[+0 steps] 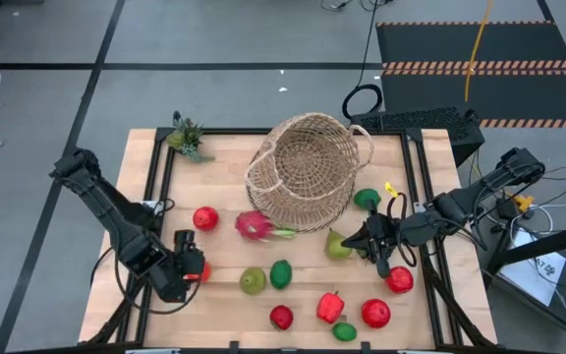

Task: Build produce basket
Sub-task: Put the red apple into the basket

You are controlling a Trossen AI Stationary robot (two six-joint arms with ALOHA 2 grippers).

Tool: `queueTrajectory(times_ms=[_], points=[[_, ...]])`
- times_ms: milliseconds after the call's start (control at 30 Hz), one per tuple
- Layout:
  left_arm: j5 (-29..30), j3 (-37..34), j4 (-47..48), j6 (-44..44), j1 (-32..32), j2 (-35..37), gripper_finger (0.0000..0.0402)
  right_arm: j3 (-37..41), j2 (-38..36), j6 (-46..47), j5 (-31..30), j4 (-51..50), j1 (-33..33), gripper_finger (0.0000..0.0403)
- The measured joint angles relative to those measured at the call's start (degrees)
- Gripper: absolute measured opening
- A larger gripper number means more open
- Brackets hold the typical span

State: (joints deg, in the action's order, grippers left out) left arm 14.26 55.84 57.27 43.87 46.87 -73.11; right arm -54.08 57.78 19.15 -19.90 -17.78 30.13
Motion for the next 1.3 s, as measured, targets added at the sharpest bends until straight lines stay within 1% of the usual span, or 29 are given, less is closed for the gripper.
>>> queueTrajectory(times_ms=[200, 233, 267, 333, 433, 533, 633, 867, 1067, 1300], points=[[-0.9, -5.6, -0.5, 7.2, 0.5, 0.0, 0.0383, 0.0, 0.0, -0.3, 0.0, 0.0, 0.0, 0.0000], [-0.9, -6.4, -0.7, 7.8, 0.5, 0.0, 0.0391, 0.0, 0.0, -0.3, 0.0, 0.0, 0.0, 0.0000], [-1.0, -7.1, -0.8, 8.4, 0.5, 0.0, 0.0393, 0.0, 0.0, -0.3, 0.0, 0.0, 0.0, 0.0000], [-1.2, -8.6, -1.6, 10.0, 0.5, 0.0, 0.0386, 0.0, 0.0, -0.4, 0.0, 0.0, 0.0, 0.0000], [-2.7, -10.6, -6.2, 10.3, 0.5, 0.0, 0.0381, 0.0, 0.0, -0.5, 0.0, 0.0, 0.0, 0.0000], [-2.9, -12.0, -9.1, 10.0, 0.5, 0.0, 0.0387, 0.0, 0.0, -0.5, 0.0, 0.0, 0.0, 0.0000], [-2.3, -12.7, -9.3, 9.8, 0.5, 0.0, 0.0398, 0.0, 0.0, -0.5, 0.0, 0.0, 0.0, 0.0000], [-2.4, -15.4, -12.1, 11.3, 0.5, 0.0, 0.0397, 0.0, 0.0, -0.5, 0.0, 0.0, 0.0, 0.0000], [-2.4, -16.3, -15.0, 10.0, 0.5, 0.0, 0.0399, 0.0, 0.0, -0.5, 0.0, -0.1, 0.0, 0.0000], [-2.3, -16.3, -15.4, 9.9, 0.5, 0.0, 0.0399, 0.0, 0.0, -0.5, 0.0, -0.1, 0.0, 0.0000]])
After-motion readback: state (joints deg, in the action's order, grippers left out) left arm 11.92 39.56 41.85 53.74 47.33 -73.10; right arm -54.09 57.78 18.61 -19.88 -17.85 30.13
